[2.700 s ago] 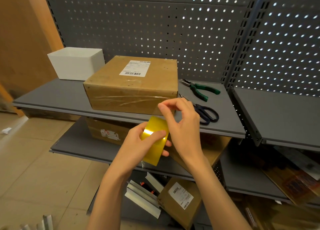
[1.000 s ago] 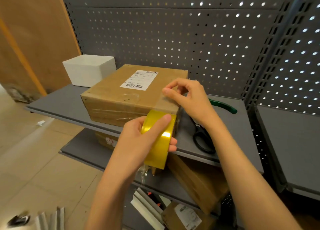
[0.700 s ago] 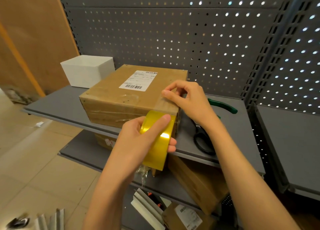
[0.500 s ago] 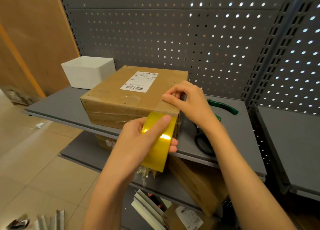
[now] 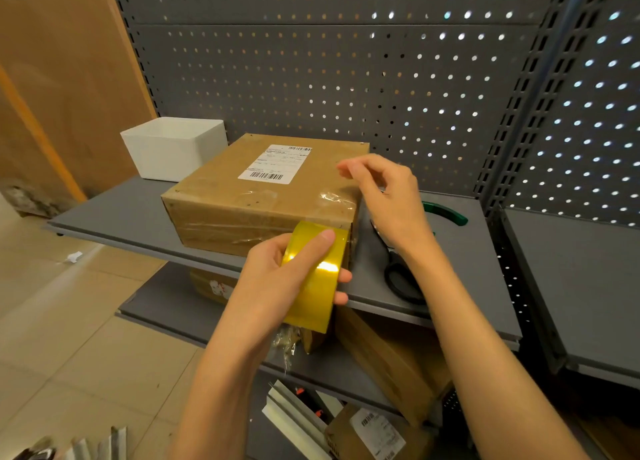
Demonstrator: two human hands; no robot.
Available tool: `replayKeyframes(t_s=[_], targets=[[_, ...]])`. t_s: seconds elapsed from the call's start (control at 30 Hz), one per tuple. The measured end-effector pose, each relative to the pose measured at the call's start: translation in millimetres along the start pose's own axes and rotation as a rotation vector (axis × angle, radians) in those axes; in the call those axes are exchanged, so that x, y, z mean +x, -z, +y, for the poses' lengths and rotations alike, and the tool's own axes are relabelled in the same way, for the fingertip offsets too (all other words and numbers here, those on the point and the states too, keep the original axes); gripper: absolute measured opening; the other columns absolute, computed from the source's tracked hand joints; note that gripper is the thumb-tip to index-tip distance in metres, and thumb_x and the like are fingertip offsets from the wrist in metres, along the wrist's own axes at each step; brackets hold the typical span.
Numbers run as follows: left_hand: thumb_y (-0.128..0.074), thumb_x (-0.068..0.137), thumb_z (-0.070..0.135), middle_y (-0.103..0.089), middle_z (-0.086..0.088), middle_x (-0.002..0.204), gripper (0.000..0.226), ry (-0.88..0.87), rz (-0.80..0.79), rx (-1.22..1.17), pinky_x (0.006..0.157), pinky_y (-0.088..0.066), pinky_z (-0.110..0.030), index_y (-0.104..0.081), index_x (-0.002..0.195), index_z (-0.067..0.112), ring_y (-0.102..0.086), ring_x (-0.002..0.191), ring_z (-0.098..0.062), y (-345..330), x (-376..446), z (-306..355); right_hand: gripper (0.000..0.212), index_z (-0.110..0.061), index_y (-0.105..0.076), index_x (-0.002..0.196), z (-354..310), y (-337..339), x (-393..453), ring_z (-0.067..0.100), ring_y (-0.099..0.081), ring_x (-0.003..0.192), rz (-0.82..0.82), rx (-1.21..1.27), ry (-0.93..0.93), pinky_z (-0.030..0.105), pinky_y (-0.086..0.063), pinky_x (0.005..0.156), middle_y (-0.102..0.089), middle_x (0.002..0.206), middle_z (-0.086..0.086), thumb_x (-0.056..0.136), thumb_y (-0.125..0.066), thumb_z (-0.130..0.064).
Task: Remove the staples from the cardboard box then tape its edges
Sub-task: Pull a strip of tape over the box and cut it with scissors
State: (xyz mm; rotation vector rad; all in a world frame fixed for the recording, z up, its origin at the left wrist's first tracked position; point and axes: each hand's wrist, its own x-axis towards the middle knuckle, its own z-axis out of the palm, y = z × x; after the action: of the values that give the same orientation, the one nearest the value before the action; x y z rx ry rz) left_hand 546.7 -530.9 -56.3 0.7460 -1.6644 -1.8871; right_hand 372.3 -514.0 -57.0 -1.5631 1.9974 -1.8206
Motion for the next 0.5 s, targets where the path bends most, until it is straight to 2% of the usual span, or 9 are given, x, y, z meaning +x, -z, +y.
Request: replayKeyframes(t_s=[0.07, 0.13, 0.23, 0.3, 0.5], targets=[[-0.062, 0.075, 0.040, -0.073, -0.011, 0.074, 0.034, -0.009, 0.005, -0.002, 0.050, -0.056, -0.026, -0.065, 0.097, 0.014, -0.069, 0.055, -0.020, 0, 0, -1, 0.029, -0.016, -0.069, 0.106, -10, 4, -7, 0.000, -0.060, 0.099, -0.075, -0.011, 0.074, 0.015, -0.045, 0.087, -0.068, 0.103, -0.008, 0.098, -0.043, -0.025], [-0.062, 0.075, 0.040, -0.073, -0.011, 0.073, 0.035, -0.017, 0.014, -0.009, 0.048, -0.055, -0.025, -0.065, 0.097, 0.013, -0.069, 0.055, -0.020, -1, 1, -3, 0.036, -0.015, -0.065, 0.116, -16, 2, -16, -0.006, -0.053, 0.106, -0.256, -0.078, 0.083, 0.006, -0.038, 0.090, -0.064, 0.117, -0.006, 0.100, -0.037, -0.029], [-0.062, 0.075, 0.040, -0.073, -0.011, 0.072, 0.034, -0.026, 0.020, -0.024, 0.048, -0.054, -0.025, -0.065, 0.097, 0.013, -0.069, 0.056, -0.020, 0, 2, -6, 0.041, -0.013, -0.053, 0.131, -11, -3, -27, 0.002, -0.036, 0.130, -0.456, -0.195, 0.026, 0.015, -0.021, 0.109, -0.050, 0.138, -0.002, 0.103, -0.025, -0.024], [-0.062, 0.075, 0.041, -0.072, -0.012, 0.070, 0.035, -0.037, 0.032, -0.020, 0.049, -0.055, -0.025, -0.064, 0.097, 0.013, -0.069, 0.056, -0.021, -1, 2, -7, 0.042, -0.014, -0.048, 0.135, -7, -3, -27, 0.005, -0.030, 0.136, -0.486, -0.208, 0.030, 0.021, -0.014, 0.114, -0.045, 0.142, -0.003, 0.103, -0.021, -0.020], [-0.060, 0.074, 0.044, -0.072, -0.011, 0.068, 0.036, -0.085, 0.058, 0.022, 0.050, -0.053, -0.021, -0.062, 0.097, 0.016, -0.070, 0.060, -0.020, -2, -3, -13, 0.044, -0.017, -0.047, 0.135, 4, -6, -31, 0.008, -0.033, 0.134, -0.448, -0.205, 0.095, 0.026, -0.012, 0.116, -0.046, 0.141, -0.003, 0.101, -0.019, -0.018]])
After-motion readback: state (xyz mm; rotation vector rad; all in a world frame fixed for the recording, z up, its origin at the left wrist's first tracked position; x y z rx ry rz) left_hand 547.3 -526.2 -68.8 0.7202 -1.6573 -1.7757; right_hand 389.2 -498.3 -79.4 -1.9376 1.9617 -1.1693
